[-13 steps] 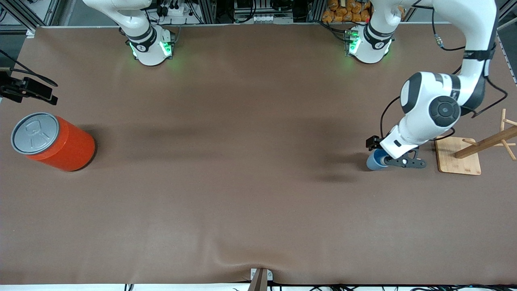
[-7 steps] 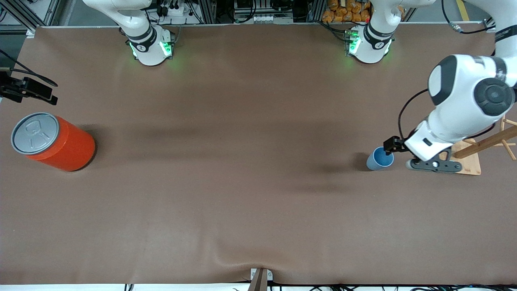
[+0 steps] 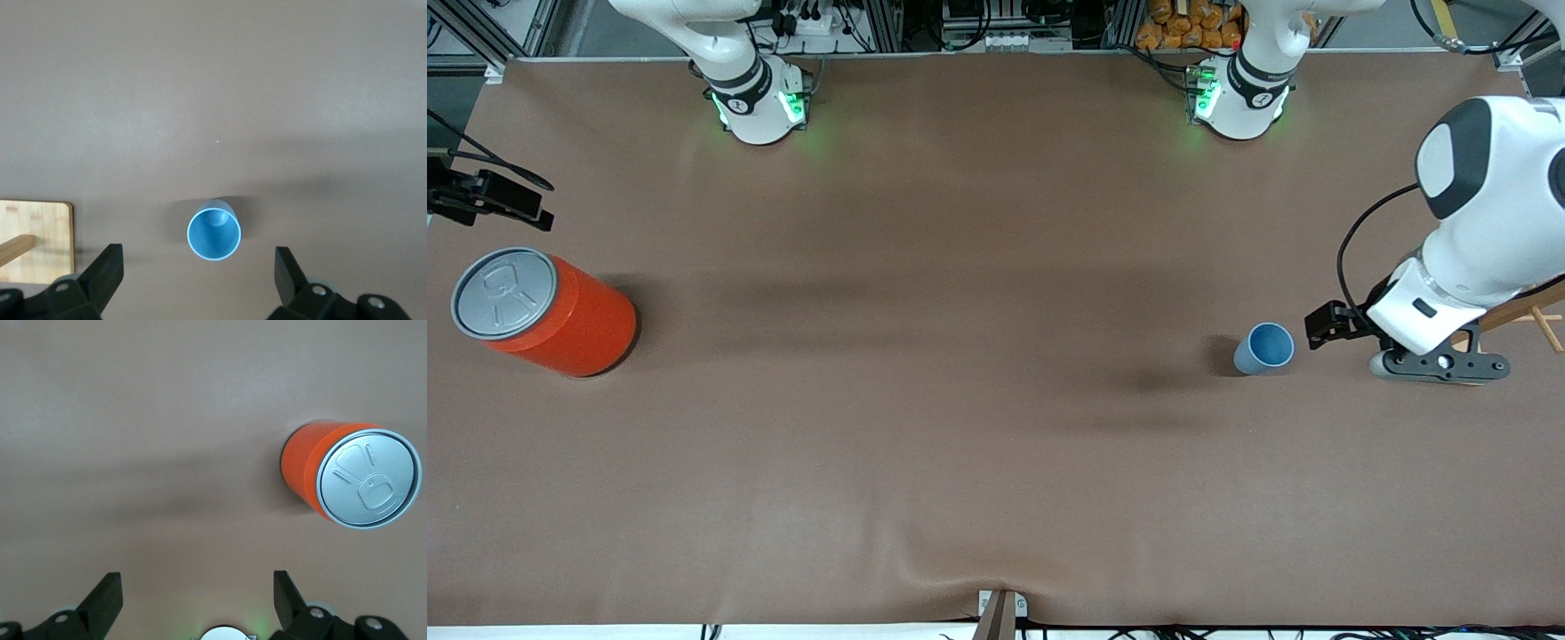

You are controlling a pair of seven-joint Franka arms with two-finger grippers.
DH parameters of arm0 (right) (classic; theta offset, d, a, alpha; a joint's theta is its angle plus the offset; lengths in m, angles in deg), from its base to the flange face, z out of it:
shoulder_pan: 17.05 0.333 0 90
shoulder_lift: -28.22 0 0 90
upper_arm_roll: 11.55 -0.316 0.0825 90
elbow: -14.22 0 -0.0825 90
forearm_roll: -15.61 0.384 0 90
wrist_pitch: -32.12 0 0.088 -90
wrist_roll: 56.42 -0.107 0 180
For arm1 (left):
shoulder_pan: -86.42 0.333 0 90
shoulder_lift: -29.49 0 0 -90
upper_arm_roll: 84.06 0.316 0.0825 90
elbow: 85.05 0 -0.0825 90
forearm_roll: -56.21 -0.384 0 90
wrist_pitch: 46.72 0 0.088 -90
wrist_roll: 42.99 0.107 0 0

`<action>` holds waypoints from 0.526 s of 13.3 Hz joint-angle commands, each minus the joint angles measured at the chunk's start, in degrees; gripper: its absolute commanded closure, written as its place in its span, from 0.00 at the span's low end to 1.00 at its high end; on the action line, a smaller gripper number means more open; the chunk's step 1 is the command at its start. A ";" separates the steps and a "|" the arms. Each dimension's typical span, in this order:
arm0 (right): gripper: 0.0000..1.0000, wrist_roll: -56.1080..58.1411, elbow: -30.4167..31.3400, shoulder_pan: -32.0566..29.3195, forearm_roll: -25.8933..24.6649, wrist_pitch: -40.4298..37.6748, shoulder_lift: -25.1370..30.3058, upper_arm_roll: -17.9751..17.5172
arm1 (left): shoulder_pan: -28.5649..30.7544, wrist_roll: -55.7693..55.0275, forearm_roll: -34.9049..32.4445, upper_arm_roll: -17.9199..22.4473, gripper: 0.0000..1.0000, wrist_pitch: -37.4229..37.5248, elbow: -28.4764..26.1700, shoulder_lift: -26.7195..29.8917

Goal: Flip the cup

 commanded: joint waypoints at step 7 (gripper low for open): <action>0.00 -0.20 -0.24 -0.94 0.40 -0.03 0.19 -0.55 | 5.52 1.64 -0.08 -2.56 0.00 14.75 4.82 8.42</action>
